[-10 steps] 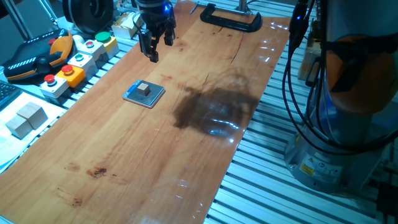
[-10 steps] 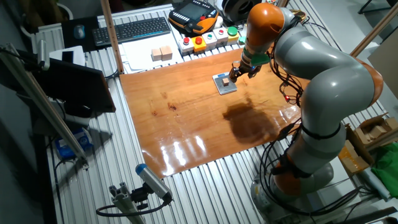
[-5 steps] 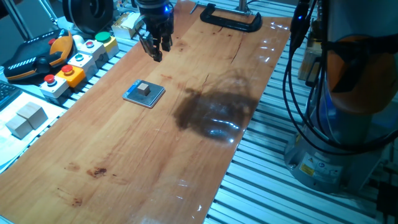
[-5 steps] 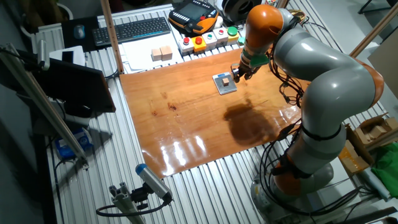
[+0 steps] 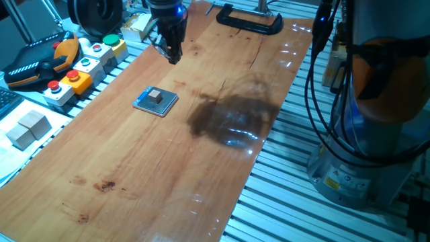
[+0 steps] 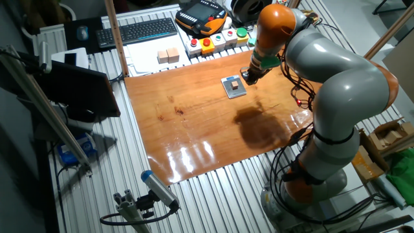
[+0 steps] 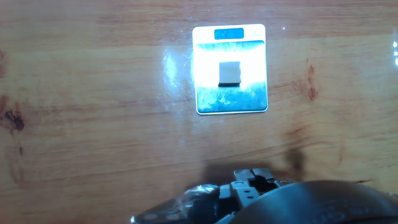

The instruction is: Remove the object from the scale

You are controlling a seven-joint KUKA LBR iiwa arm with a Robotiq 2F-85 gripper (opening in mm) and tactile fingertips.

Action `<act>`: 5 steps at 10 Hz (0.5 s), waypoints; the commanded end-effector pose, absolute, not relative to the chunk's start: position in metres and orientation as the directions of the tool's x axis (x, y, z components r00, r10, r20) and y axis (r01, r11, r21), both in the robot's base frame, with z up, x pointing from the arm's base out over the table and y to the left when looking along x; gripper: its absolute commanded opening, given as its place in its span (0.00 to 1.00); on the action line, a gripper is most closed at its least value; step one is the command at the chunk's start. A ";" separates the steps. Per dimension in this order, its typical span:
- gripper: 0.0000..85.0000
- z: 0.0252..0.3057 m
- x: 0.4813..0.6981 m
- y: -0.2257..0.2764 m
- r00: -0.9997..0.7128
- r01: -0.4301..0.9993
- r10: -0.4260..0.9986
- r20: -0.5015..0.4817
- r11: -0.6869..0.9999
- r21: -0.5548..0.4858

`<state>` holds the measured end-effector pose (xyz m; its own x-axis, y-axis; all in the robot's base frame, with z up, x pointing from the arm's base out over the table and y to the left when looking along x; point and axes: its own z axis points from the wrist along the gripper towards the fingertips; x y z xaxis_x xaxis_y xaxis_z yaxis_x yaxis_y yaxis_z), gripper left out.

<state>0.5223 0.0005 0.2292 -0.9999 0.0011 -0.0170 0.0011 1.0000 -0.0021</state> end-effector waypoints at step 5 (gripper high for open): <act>0.01 0.208 0.533 0.006 -0.999 0.001 0.000 -0.036 0.999 -0.035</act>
<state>0.5333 0.0060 0.2069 -0.9993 -0.0009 -0.0366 0.0004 0.9993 -0.0373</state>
